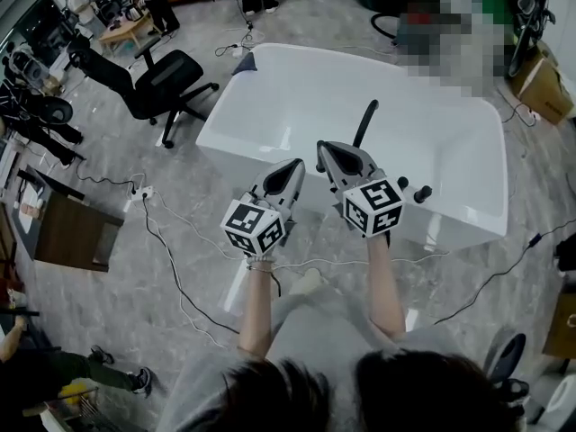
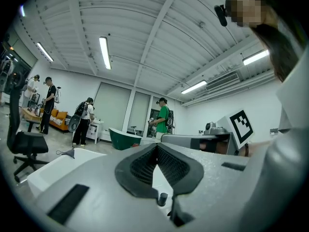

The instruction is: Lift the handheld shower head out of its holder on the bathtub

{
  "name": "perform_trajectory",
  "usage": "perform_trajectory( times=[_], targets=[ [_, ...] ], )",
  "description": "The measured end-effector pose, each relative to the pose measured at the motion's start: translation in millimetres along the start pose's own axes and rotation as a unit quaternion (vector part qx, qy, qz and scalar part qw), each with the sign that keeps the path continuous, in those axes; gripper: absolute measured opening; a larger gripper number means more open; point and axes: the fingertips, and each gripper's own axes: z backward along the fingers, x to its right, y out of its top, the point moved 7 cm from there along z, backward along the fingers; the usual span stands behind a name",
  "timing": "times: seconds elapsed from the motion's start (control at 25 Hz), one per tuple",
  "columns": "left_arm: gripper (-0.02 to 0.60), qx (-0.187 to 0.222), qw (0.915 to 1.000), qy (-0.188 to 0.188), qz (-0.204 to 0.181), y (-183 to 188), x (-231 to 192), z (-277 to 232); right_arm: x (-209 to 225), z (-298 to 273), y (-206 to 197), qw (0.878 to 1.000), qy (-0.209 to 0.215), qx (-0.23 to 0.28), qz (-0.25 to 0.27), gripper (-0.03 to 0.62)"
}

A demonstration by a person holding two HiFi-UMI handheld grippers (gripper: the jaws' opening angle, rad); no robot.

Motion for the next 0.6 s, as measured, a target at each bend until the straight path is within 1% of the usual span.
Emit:
perform_trajectory(
  times=[0.2,0.36,0.6],
  targets=[
    [0.005,-0.015,0.9998,-0.013,0.001,-1.7,-34.1,-19.8,16.0,-34.5,-4.7,1.0,-0.016,-0.005,0.003,0.0],
    [0.005,-0.025,0.9993,-0.025,0.011,-10.4,-56.7,-32.0,28.0,-52.1,-15.1,0.999,-0.032,-0.002,-0.016,0.0],
    [0.005,-0.039,0.9974,-0.05,0.034,-32.0,-69.5,-37.2,22.7,-57.2,-44.8,0.998,-0.047,-0.024,-0.029,0.002]
  ],
)
